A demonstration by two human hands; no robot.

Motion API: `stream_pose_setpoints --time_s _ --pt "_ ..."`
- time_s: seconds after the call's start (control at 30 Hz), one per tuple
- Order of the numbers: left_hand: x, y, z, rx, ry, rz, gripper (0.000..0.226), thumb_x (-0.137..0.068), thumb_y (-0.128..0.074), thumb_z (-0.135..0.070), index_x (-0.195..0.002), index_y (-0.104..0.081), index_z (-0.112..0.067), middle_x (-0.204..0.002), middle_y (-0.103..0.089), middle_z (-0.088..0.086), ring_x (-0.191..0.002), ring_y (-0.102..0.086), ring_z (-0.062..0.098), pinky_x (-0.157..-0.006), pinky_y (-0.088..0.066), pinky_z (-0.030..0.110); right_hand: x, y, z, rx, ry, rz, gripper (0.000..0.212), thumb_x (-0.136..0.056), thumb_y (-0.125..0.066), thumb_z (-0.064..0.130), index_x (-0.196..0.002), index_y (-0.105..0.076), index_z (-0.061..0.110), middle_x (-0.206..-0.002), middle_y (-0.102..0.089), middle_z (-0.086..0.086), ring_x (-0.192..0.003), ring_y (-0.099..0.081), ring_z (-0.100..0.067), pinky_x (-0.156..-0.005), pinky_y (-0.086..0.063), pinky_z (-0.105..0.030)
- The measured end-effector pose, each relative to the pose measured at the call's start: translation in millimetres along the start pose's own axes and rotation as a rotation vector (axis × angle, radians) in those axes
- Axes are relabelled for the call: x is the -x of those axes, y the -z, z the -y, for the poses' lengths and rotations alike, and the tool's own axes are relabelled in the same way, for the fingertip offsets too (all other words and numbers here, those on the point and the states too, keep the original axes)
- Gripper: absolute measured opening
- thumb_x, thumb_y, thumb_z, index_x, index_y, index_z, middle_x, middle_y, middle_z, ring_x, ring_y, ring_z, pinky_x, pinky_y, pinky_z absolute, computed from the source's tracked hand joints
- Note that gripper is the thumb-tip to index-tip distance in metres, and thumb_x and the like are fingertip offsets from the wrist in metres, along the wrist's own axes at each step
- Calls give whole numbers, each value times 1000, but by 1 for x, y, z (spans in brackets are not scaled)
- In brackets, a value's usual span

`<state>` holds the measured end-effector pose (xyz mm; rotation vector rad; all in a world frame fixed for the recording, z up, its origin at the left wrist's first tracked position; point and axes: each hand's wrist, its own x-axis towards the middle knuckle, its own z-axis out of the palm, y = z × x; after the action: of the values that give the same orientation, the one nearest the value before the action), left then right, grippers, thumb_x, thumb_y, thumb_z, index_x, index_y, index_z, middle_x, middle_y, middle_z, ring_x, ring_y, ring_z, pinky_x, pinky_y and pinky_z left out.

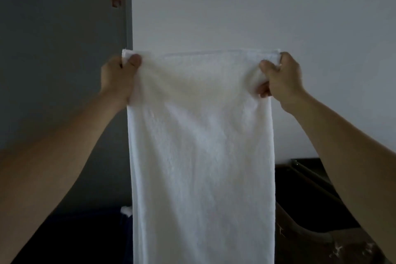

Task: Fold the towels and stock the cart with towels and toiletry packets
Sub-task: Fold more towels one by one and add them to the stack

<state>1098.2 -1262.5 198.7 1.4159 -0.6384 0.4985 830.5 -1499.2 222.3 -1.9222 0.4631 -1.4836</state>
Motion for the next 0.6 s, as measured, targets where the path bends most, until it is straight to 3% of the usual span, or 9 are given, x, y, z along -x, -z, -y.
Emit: stream_pose_setpoints --time_s 0.07,0.13,0.2,0.33,0.47,0.6 --pt "3 4 5 -46 13 85 30 -92 -64 -45 -84 -67 -16 -67 -59 -10 -57 -55 3 -48 -43 19 1 5 -2 37 -16 66 22 -95 -64 24 -104 -54 7 -92 -64 -26 -59 -66 -36 -49 -57 -43" --pt "9 9 9 -62 7 143 29 -92 -67 -41 -72 -65 -20 -57 -58 -13 -43 -52 -5 -40 -38 11 3 10 -3 42 15 -1 23 -93 -66 26 -102 -55 8 -100 -64 -30 -73 -67 -43 -57 -58 -50" --pt "9 14 10 30 59 157 28 -91 -69 -41 -71 -64 -22 -57 -58 -11 -37 -48 -4 -36 -35 12 9 14 -5 50 15 -19 22 -93 -65 27 -101 -55 10 -102 -65 -28 -80 -68 -43 -62 -59 -53" --pt "7 28 12 143 216 294 25 -90 -70 -41 -75 -62 -23 -55 -54 -9 -37 -41 5 -33 -25 14 16 15 -10 -16 23 32 17 -94 -67 24 -93 -56 11 -76 -63 -18 -46 -63 -24 -39 -50 -32" --pt "9 28 11 298 325 296 15 -90 -70 -35 -87 -64 -21 -73 -64 -3 -46 -58 8 -37 -45 19 16 13 -1 -5 39 58 17 -95 -66 24 -87 -53 15 -73 -63 -14 -47 -65 -25 -40 -49 -30" --pt "9 30 8 369 236 298 16 -89 -71 -36 -94 -68 -22 -72 -74 -9 -61 -71 11 -44 -55 26 17 18 5 -86 87 -20 18 -95 -65 25 -91 -53 12 -68 -62 -11 -41 -64 -19 -37 -50 -30"
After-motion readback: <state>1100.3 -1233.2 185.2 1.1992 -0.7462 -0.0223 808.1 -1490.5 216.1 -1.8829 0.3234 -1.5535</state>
